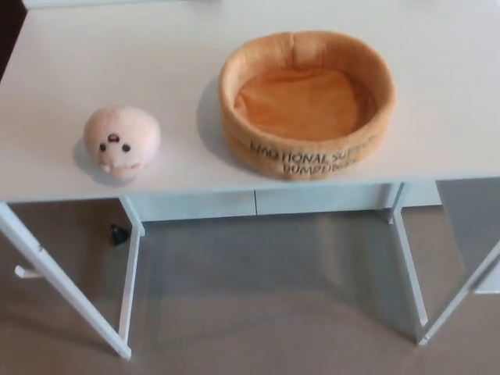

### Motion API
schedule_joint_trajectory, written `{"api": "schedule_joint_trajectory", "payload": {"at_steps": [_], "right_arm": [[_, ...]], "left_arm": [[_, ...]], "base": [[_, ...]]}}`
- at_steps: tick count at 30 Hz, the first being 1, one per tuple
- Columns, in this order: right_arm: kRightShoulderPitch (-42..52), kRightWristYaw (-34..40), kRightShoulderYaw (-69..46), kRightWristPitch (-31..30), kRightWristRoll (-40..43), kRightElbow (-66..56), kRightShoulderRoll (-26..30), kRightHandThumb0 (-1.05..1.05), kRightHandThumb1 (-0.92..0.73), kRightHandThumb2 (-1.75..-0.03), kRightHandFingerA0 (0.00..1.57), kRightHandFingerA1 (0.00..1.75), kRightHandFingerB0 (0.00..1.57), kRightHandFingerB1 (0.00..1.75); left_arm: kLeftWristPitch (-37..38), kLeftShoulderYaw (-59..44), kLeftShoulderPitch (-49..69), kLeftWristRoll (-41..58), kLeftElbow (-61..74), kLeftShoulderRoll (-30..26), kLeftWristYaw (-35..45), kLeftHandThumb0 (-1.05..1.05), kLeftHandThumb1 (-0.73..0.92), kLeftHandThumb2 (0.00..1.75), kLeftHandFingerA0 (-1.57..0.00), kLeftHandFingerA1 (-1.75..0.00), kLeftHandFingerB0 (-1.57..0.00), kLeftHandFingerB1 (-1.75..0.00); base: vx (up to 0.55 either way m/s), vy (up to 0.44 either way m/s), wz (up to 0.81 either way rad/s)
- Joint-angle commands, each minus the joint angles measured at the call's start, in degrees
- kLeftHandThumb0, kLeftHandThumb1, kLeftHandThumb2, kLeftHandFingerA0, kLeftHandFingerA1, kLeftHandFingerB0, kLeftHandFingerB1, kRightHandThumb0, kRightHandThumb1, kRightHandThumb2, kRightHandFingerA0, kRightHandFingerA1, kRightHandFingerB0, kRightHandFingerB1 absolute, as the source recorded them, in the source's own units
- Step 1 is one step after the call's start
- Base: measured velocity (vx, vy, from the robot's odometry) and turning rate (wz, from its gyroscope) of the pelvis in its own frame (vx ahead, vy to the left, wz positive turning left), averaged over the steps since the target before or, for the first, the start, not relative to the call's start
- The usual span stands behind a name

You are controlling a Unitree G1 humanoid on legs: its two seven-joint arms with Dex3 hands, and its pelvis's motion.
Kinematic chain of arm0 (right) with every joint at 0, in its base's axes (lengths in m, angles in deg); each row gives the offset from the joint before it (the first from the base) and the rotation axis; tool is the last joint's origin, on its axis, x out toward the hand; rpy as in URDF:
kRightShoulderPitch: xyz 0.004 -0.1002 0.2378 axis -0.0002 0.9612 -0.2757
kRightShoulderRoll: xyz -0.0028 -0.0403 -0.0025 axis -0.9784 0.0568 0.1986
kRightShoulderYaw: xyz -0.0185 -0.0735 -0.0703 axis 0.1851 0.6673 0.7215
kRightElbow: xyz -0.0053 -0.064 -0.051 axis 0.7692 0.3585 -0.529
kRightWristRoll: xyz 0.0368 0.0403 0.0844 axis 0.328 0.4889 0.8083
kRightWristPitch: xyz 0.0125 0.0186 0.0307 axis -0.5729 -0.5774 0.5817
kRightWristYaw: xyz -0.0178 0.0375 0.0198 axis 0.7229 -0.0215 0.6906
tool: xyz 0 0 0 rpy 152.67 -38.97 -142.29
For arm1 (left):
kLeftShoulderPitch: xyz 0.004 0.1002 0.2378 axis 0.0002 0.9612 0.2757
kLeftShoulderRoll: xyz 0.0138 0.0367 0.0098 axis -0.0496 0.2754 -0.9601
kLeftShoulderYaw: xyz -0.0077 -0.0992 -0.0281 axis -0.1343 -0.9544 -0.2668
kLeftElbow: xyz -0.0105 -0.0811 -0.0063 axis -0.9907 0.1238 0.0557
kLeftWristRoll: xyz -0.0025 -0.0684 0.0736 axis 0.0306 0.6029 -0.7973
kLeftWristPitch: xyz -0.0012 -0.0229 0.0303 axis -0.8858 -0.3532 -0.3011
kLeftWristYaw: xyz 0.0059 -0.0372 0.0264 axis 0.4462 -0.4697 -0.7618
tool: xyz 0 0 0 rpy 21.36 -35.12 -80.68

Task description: The robot walks towards a table in front, picks a dumpling toy with left hand and puts it in an orange round plate

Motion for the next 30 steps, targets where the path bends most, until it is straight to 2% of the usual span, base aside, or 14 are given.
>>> {"api": "schedule_joint_trajectory", "payload": {"at_steps": [1, 7, 8, 9, 11, 15, 16, 18, 19, 24, 26, 27, 29, 30], "right_arm": [[0.9, -0.2, -0.1, -0.4, -0.1, 0.3, -0.2, -0.45, -0.59, -0.82, 0.75, 0.59, 0.45, 0.48], [1.3, -0.5, -0.2, -0.9, 0.2, 0.0, -0.5, -0.45, -0.59, -0.82, 0.70, 0.57, 0.44, 0.47], [1.4, -0.6, -0.4, -0.8, 0.3, -0.1, -0.5, -0.44, -0.59, -0.81, 0.70, 0.58, 0.44, 0.48], [1.5, -0.5, -0.4, -0.8, 0.3, 0.0, -0.6, -0.36, -0.69, -0.61, 0.78, 0.46, 0.49, 0.36], [1.8, -0.3, -0.5, -0.6, 0.2, 0.3, -0.9, -0.44, -0.59, -0.81, 0.71, 0.58, 0.44, 0.47], [2.8, -0.3, -0.4, -0.7, 0.1, 0.1, -1.1, -0.45, -0.60, -0.82, 0.70, 0.58, 0.44, 0.47], [3.0, 0.1, -0.4, -0.2, 0.0, 0.1, -1.1, -0.36, -0.69, -0.61, 0.78, 0.47, 0.50, 0.36], [3.4, 0.6, -0.5, 0.7, 0.1, 0.0, -1.2, -0.44, -0.58, -0.81, 0.74, 0.59, 0.46, 0.48], [3.4, 0.6, -0.7, 0.6, 0.2, 0.1, -1.3, -0.36, -0.67, -0.60, 0.81, 0.48, 0.49, 0.36], [3.5, 0.6, -0.9, 0.3, 0.0, 0.6, -1.5, -0.36, -0.67, -0.60, 0.81, 0.48, 0.48, 0.36], [3.7, 0.8, -0.9, 0.4, -0.1, 0.6, -1.6, -0.36, -0.67, -0.60, 0.83, 0.48, 0.48, 0.36], [3.8, 0.4, -0.8, 0.3, -0.1, 0.2, -1.5, -0.45, -0.58, -0.81, 0.74, 0.59, 0.43, 0.47], [3.8, 0.4, -0.8, 0.0, -0.1, 0.1, -1.6, -0.35, -0.68, -0.60, 0.83, 0.48, 0.48, 0.35], [3.9, 0.4, -0.8, 0.0, -0.1, 0.2, -1.6, -0.35, -0.68, -0.61, 0.82, 0.47, 0.48, 0.35]], "left_arm": [[0.6, 0.2, 0.5, -0.2, -0.2, -1.4, 0.4, -0.34, 0.62, 0.59, -0.56, -0.58, -0.41, -0.35], [3.2, -2.1, 0.7, 2.4, 0.9, -0.9, 2.0, -0.31, 0.62, 0.59, -0.63, -0.67, -0.44, -0.36], [3.9, -1.5, 0.7, 1.5, 1.4, -1.0, 0.9, -0.40, 0.49, 0.78, -0.59, -0.67, -0.37, -0.47], [4.6, -2.0, 1.0, 2.0, 2.3, -0.9, 1.1, -0.33, 0.60, 0.58, -0.62, -0.53, -0.44, -0.35], [6.5, -3.1, 2.1, 3.5, 4.6, -0.8, 2.8, -0.32, 0.60, 0.59, -0.60, -0.54, -0.42, -0.35], [7.4, -2.5, 2.7, 2.4, 5.3, -0.8, 3.0, -0.39, 0.48, 0.75, -0.53, -0.58, -0.38, -0.45], [7.6, -2.3, 2.8, 2.0, 5.5, -0.9, 2.6, -0.32, 0.59, 0.58, -0.59, -0.51, -0.44, -0.35], [7.9, -1.3, 2.7, 0.8, 5.6, -1.2, 1.4, -0.32, 0.59, 0.58, -0.59, -0.50, -0.44, -0.35], [7.7, -1.2, 2.6, 0.9, 6.0, -1.4, 1.5, -0.32, 0.60, 0.59, -0.58, -0.50, -0.43, -0.34], [9.2, -1.3, 2.9, 1.7, 7.5, -1.4, 1.6, -0.29, 0.58, 0.58, -0.57, -0.50, -0.43, -0.35], [9.7, -1.2, 3.3, 1.6, 7.8, -1.5, 1.6, -0.38, 0.47, 0.76, -0.49, -0.58, -0.36, -0.46], [10.4, -1.3, 3.9, 1.9, 8.6, -1.7, 1.9, -0.32, 0.58, 0.57, -0.56, -0.49, -0.44, -0.35], [11.0, -1.5, 4.6, 2.3, 9.9, -1.8, 2.1, -0.40, 0.46, 0.76, -0.50, -0.58, -0.37, -0.46], [11.4, -1.5, 4.8, 2.2, 10.2, -1.8, 1.9, -0.33, 0.58, 0.57, -0.57, -0.49, -0.44, -0.35]], "base": [[0.15, 0.006, -0.04], [0.13, 0.083, -0.08], [0.21, 0.142, 0.03], [0.29, 0.110, -0.18], [0.27, 0.099, -0.03], [0.11, 0.061, 0.07], [0.11, -0.004, 0.09], [0.09, -0.059, 0.06], [0.07, -0.108, 0.07], [0.05, -0.299, -0.07], [0.06, -0.310, 0.03], [0.04, -0.133, 0.05], [0.02, -0.040, -0.01], [0.00, 0.000, 0.00]]}}
